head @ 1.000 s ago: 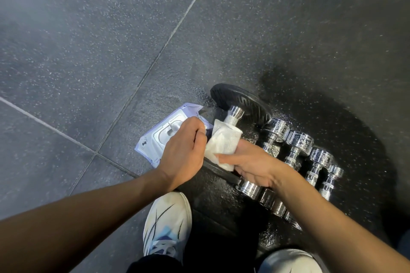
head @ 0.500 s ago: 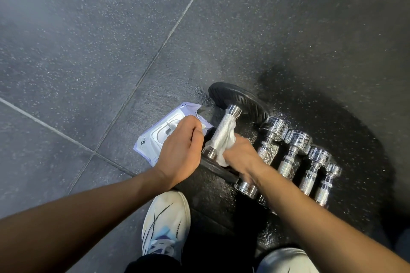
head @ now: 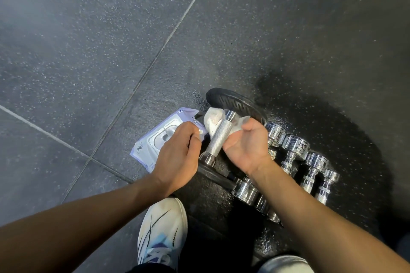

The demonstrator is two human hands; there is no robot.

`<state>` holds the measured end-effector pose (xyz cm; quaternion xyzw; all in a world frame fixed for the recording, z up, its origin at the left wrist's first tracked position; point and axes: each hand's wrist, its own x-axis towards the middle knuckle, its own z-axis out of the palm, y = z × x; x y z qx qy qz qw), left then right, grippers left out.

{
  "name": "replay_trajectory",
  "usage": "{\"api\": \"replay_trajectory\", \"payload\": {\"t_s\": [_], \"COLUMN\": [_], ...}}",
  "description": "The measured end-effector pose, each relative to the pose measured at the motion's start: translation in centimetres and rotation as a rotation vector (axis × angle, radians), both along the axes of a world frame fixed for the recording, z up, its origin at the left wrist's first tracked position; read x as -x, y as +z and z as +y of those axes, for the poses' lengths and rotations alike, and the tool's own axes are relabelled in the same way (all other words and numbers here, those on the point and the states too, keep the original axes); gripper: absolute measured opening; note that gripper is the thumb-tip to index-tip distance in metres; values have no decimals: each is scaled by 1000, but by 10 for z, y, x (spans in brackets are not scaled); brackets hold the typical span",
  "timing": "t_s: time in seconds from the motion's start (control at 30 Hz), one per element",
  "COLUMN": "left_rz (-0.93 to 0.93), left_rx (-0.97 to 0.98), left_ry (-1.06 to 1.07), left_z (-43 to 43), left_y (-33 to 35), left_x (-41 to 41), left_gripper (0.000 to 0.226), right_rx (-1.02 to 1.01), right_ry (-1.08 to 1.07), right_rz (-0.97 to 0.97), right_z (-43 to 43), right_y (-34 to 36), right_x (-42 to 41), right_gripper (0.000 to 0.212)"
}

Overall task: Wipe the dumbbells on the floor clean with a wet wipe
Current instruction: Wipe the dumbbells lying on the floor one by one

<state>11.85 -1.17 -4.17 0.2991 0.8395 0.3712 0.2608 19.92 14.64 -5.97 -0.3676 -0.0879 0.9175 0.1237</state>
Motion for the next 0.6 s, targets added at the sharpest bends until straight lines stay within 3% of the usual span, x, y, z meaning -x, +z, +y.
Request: {"api": "replay_trajectory", "payload": {"t_s": [0.07,0.23,0.33,0.47,0.6], "left_rz": [-2,-12,-10,3,4], "left_rx": [-10,27,17,40,30], "left_ry": [-4,-19,-4,-4,-2], "left_z": [-1,0,-1,-1,0], "left_y": [1,2,0,-1,-2], "left_x": [0,1,2,1,1], "left_gripper": [19,24,20,19,21], "right_rx": [-53,-191,-403,-842,-1116], "right_ry": [100,263,285,389,881], "right_rz": [-12,-46,-214,-494,-664], "right_z": [-1,-5,-18,-38,-56], "right_y": [2,5,9,31,48], "right_x": [3,-6,-12,-7,3], "right_gripper": [37,52,57,61,52]}}
